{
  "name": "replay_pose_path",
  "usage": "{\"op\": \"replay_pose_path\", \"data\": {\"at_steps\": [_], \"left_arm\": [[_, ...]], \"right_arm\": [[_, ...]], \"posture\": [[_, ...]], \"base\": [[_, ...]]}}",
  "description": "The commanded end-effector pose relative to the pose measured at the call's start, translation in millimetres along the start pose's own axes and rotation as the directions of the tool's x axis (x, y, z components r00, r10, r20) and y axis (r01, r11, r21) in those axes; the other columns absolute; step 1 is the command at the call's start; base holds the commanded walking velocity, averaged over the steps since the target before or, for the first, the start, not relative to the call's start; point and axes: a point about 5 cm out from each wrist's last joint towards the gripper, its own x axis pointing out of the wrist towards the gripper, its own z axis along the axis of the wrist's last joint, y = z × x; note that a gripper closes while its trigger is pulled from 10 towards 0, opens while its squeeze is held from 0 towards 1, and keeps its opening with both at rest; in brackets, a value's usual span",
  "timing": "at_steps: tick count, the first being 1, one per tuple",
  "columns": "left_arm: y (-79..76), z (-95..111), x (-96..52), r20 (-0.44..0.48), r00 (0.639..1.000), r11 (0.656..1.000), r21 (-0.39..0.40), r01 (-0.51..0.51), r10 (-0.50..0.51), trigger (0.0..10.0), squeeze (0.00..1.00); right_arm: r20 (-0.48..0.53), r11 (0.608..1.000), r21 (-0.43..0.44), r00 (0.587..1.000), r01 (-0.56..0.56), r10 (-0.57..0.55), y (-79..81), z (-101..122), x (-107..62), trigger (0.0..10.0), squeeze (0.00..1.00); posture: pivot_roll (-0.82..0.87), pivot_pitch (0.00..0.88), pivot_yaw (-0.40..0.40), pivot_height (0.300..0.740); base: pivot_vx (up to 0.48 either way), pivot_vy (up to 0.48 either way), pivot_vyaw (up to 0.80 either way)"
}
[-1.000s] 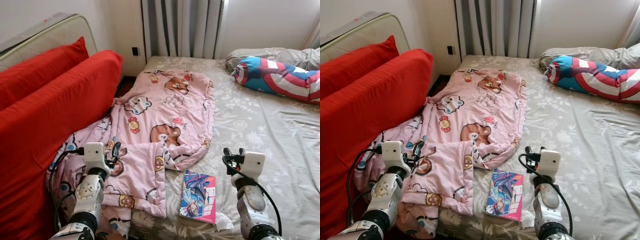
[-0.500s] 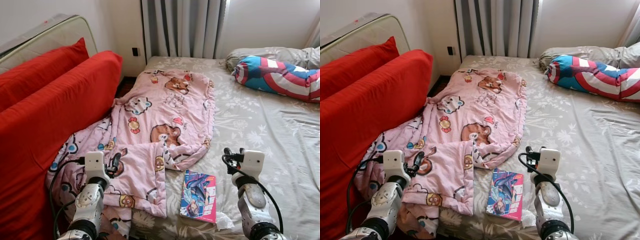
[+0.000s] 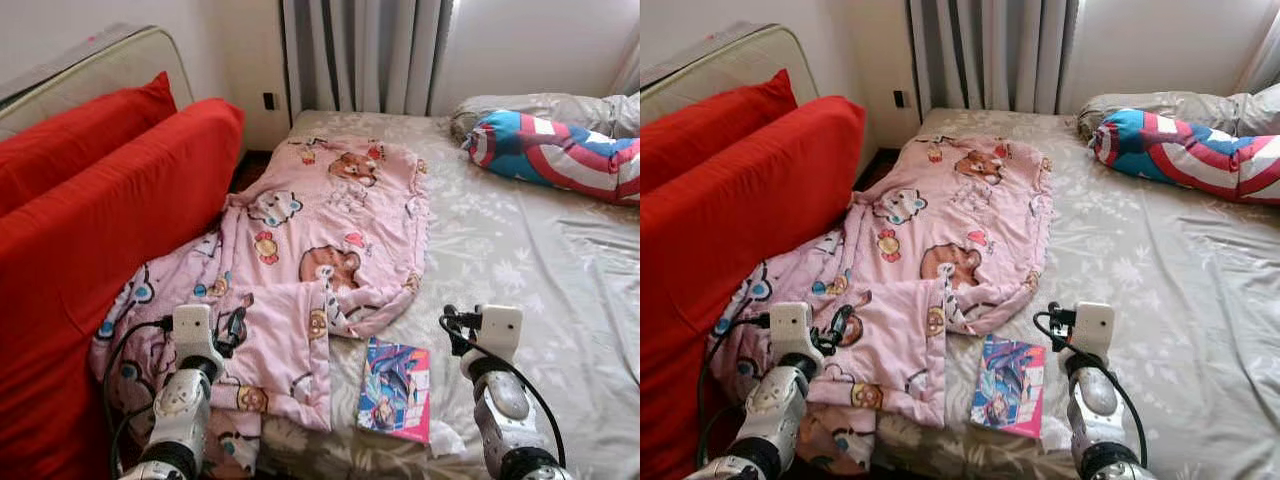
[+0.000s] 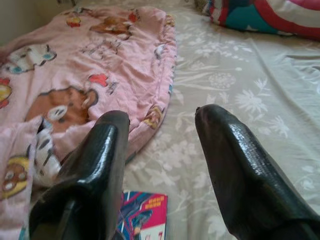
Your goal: Clean up the room
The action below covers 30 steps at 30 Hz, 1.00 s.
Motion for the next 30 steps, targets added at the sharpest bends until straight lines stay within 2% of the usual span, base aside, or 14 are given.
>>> {"op": "replay_pose_path", "data": {"at_steps": [1,5,10,17,30], "left_arm": [[-2.7,-3.6,-0.5,-0.021,1.0,1.0,-0.011,0.006,-0.006,10.0,0.0],[-5.3,-6.7,-1.2,-0.04,0.999,1.0,-0.012,0.009,-0.009,10.0,0.0],[-6.8,-8.4,-2.2,-0.045,0.999,1.0,-0.009,0.017,-0.017,10.0,0.0],[-5.4,-5.8,-0.4,-0.04,0.999,1.0,-0.009,0.014,-0.014,10.0,0.0],[-2.7,-3.1,3.0,-0.053,0.998,1.0,-0.009,0.015,-0.015,10.0,0.0]], "right_arm": [[0.001,1.0,-0.015,1.0,-0.019,0.019,4.1,3.9,3.6,10.0,0.0],[-0.004,1.0,0.001,1.0,0.007,-0.007,0.7,5.5,5.1,10.0,0.0],[-0.026,1.0,0.003,0.999,-0.018,0.018,4.1,0.6,3.2,10.0,0.0],[-0.035,0.998,-0.004,0.997,-0.063,0.063,11.9,1.3,5.0,10.0,0.0],[-0.042,0.997,0.013,0.996,-0.075,0.075,14.6,1.2,5.7,10.0,0.0]], "posture": [[0.03,0.0,0.01,0.681],[0.02,0.0,0.012,0.681],[0.03,0.0,0.011,0.681],[0.03,0.0,0.019,0.637],[0.03,0.0,0.03,0.637]], "base": [[0.0,0.0,0.0],[0.0,0.0,0.0],[0.0,0.0,0.0],[0.0,0.0,0.0],[0.0,0.0,0.0]]}}
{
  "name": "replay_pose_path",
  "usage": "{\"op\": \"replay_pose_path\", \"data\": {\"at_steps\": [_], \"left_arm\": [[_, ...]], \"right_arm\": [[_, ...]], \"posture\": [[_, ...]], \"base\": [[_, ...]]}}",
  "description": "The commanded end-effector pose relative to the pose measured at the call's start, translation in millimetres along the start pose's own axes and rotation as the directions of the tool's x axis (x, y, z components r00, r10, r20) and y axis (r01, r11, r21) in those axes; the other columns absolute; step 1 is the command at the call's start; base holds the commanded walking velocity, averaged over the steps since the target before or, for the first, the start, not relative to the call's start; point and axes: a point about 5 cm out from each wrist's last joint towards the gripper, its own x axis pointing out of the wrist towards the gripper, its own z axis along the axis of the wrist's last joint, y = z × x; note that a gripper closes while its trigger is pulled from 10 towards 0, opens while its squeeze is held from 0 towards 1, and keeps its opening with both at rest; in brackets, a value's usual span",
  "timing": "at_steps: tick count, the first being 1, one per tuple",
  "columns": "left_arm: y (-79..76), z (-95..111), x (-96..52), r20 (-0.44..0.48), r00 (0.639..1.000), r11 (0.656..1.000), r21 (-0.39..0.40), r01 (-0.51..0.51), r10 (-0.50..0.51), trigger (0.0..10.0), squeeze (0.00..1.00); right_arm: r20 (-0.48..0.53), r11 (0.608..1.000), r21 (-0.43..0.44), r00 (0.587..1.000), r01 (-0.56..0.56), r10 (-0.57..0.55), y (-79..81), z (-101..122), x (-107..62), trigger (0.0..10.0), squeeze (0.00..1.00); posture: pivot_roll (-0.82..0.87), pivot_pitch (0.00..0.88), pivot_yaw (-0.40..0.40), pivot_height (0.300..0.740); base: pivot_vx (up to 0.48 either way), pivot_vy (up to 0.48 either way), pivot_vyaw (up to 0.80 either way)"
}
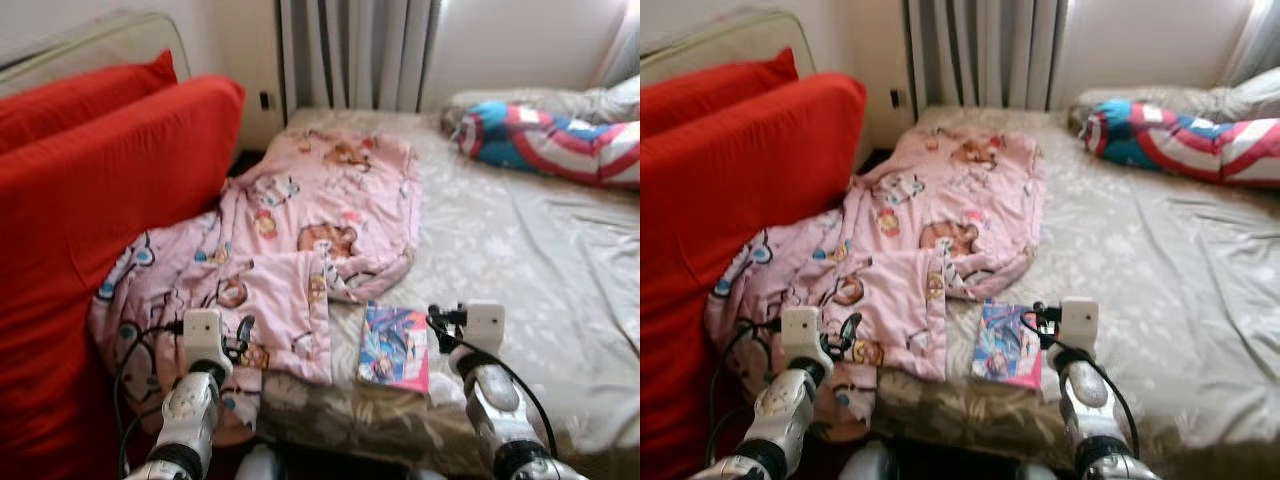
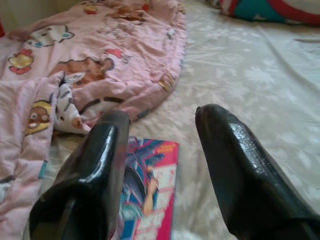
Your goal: Clean up the room
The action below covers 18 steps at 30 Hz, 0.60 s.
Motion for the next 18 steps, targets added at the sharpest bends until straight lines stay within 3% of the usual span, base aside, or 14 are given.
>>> {"op": "replay_pose_path", "data": {"at_steps": [1,18], "left_arm": [[0.0,2.1,2.6,-0.007,1.0,1.0,-0.012,-0.001,0.001,10.0,0.0],[-1.4,-6.4,-1.3,-0.046,0.999,1.0,-0.013,0.017,-0.018,10.0,0.0]], "right_arm": [[-0.018,1.0,0.01,1.0,-0.003,0.004,-0.3,-1.6,0.2,10.0,0.0],[-0.064,1.0,0.019,0.998,-0.01,0.012,-0.4,-12.2,-4.6,10.0,0.0]], "posture": [[0.03,0.0,0.03,0.637],[0.03,0.0,0.033,0.637]], "base": [[0.0,0.0,0.0],[0.0,0.0,0.0]]}}
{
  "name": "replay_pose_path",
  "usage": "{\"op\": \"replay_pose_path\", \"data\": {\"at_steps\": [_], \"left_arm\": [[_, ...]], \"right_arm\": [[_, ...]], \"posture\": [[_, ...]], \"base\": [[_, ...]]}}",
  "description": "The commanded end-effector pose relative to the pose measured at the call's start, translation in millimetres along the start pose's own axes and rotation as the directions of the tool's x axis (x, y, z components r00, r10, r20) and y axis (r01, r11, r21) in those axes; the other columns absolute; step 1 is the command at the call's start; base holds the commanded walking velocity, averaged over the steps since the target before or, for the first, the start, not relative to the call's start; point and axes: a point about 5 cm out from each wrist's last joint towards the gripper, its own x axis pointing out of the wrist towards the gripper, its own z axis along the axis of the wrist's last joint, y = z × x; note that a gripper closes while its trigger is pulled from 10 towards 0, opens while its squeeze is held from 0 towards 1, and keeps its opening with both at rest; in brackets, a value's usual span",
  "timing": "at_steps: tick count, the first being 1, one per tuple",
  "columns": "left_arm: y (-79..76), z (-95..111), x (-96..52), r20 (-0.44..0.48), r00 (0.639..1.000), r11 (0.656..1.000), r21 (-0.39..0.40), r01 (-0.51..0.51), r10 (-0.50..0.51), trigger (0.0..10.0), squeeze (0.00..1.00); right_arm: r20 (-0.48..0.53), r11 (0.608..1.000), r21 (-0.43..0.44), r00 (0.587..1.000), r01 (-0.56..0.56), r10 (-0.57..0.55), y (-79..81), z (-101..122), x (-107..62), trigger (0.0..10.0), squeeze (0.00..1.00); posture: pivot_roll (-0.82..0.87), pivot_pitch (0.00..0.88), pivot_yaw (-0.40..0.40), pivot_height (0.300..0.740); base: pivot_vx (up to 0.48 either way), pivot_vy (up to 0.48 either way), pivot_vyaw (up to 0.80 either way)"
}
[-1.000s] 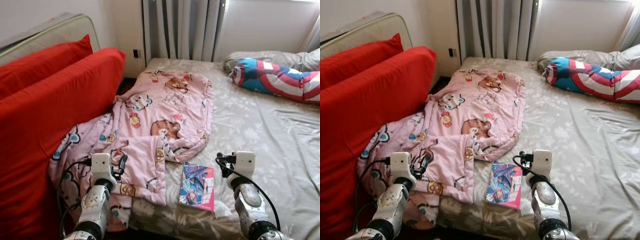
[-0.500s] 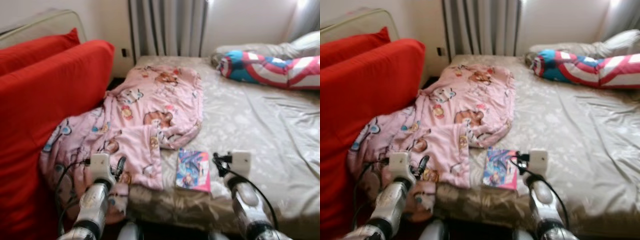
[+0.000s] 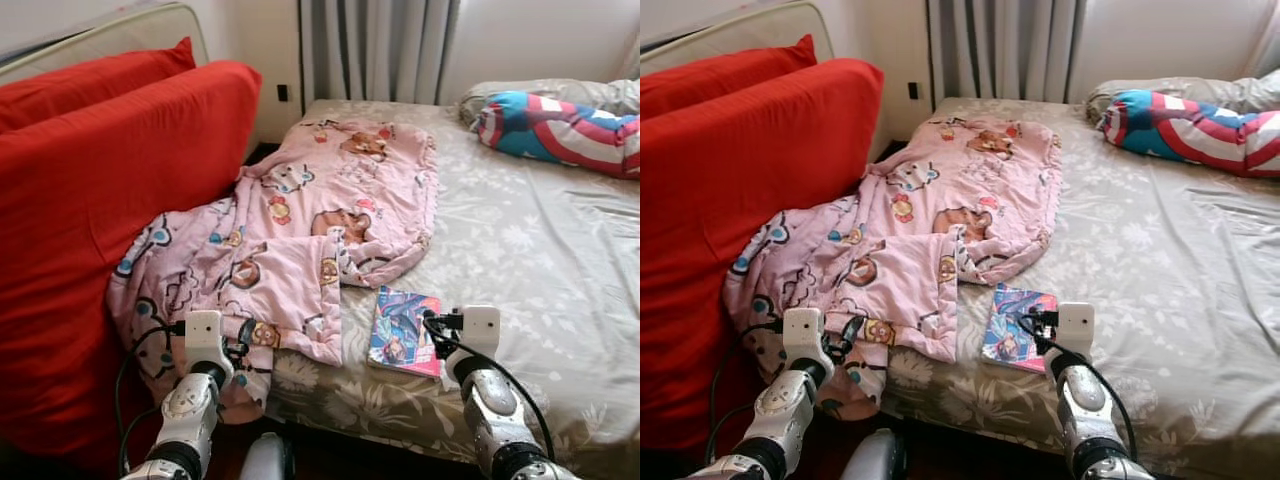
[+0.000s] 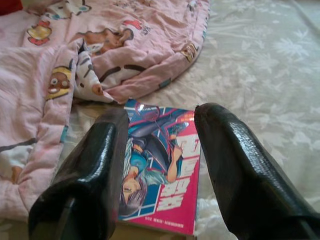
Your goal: Clean up the room
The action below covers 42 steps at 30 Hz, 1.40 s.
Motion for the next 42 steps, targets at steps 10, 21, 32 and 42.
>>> {"op": "replay_pose_path", "data": {"at_steps": [10,21,32,42], "left_arm": [[4.9,-17.1,-10.8,-0.062,0.998,1.0,0.013,-0.023,0.023,10.0,0.0],[6.6,-19.7,-11.3,-0.088,0.996,1.0,0.015,-0.023,0.024,10.0,0.0],[8.7,-24.4,-12.3,-0.133,0.991,1.0,0.012,-0.026,0.028,10.0,0.0],[7.5,-31.0,-16.2,-0.157,0.987,1.0,0.009,-0.027,0.028,10.0,0.0]], "right_arm": [[-0.033,0.999,0.014,0.999,0.028,-0.028,-9.3,-6.9,-4.1,10.0,0.0],[-0.081,0.999,0.008,0.996,0.047,-0.046,-13.0,-10.8,-4.2,10.0,0.0],[-0.073,0.999,0.012,0.996,0.047,-0.046,-13.3,-10.5,-4.6,10.0,0.0],[-0.068,0.999,0.012,0.997,0.041,-0.04,-10.6,-9.5,-3.6,10.0,0.0]], "posture": [[0.02,0.0,0.034,0.637],[0.03,0.0,0.034,0.637],[0.03,0.0,0.037,0.622],[0.03,0.0,0.037,0.622]], "base": [[0.0,0.0,0.0],[0.0,0.0,0.0],[0.0,0.0,0.0],[0.0,0.0,0.0]]}}
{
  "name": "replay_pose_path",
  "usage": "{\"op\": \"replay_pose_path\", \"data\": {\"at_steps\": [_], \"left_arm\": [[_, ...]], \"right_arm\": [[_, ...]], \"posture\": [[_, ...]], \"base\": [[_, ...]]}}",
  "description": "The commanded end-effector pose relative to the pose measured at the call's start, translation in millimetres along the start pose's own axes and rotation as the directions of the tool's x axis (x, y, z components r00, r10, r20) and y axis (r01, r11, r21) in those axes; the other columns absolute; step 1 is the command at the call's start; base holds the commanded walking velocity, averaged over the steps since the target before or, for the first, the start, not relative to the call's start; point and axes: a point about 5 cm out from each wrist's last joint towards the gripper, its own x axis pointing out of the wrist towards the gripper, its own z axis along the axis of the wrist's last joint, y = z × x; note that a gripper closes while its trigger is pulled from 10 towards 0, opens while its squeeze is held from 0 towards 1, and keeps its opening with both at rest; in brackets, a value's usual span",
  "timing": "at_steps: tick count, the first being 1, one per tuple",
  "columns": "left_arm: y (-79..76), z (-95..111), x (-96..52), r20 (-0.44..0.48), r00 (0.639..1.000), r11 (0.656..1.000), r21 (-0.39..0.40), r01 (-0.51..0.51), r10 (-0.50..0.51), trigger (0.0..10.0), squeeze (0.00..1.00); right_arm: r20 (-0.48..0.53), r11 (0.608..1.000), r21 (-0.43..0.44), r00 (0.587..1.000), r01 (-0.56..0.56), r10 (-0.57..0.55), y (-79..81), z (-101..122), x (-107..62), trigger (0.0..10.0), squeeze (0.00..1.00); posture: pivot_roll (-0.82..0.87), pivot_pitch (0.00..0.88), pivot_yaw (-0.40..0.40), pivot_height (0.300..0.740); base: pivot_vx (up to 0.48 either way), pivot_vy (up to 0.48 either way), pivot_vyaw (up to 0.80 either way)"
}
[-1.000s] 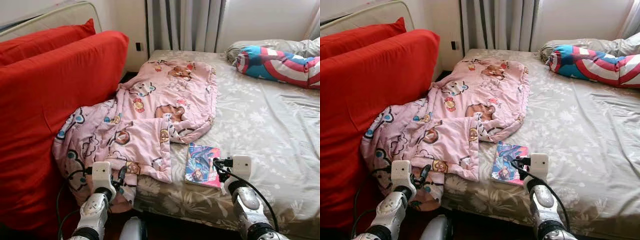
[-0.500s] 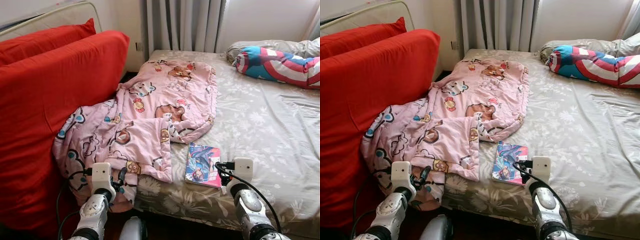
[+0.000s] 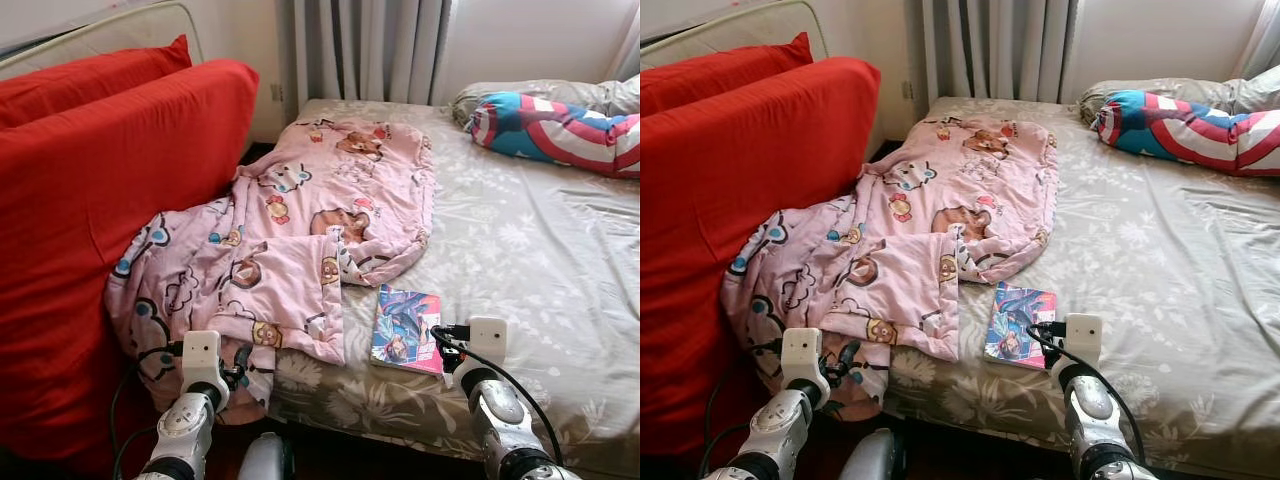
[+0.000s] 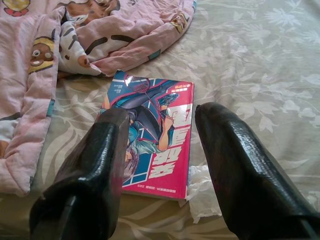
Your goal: Clean up the room
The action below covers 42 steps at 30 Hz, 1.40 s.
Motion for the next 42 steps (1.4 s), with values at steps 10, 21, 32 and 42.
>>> {"op": "replay_pose_path", "data": {"at_steps": [10,21,32,42], "left_arm": [[1.7,-7.7,-3.6,-0.032,0.999,1.0,0.004,-0.006,0.006,10.0,0.0],[6.3,-6.5,-3.3,-0.038,0.999,1.0,0.002,-0.006,0.006,10.0,0.0],[5.7,-5.6,-1.9,-0.048,0.999,1.0,0.002,-0.006,0.006,10.0,0.0],[4.1,-6.5,-1.9,-0.052,0.999,1.0,0.0,-0.004,0.004,10.0,0.0]], "right_arm": [[0.032,1.0,-0.001,0.999,-0.013,0.013,6.8,5.6,2.6,10.0,0.0],[0.054,1.0,-0.009,0.998,-0.014,0.015,10.4,8.9,3.6,10.0,0.0],[0.037,1.0,-0.01,0.999,-0.018,0.018,7.7,1.5,-0.3,10.0,0.0],[0.027,0.998,-0.042,0.999,-0.043,0.044,12.1,3.5,1.9,10.0,0.0]], "posture": [[0.03,0.0,0.037,0.594],[0.03,0.0,0.039,0.594],[0.03,0.0,0.04,0.594],[0.03,0.0,0.04,0.594]], "base": [[0.0,0.0,0.0],[0.0,0.0,0.0],[0.0,0.0,0.0],[0.0,0.0,0.15]]}}
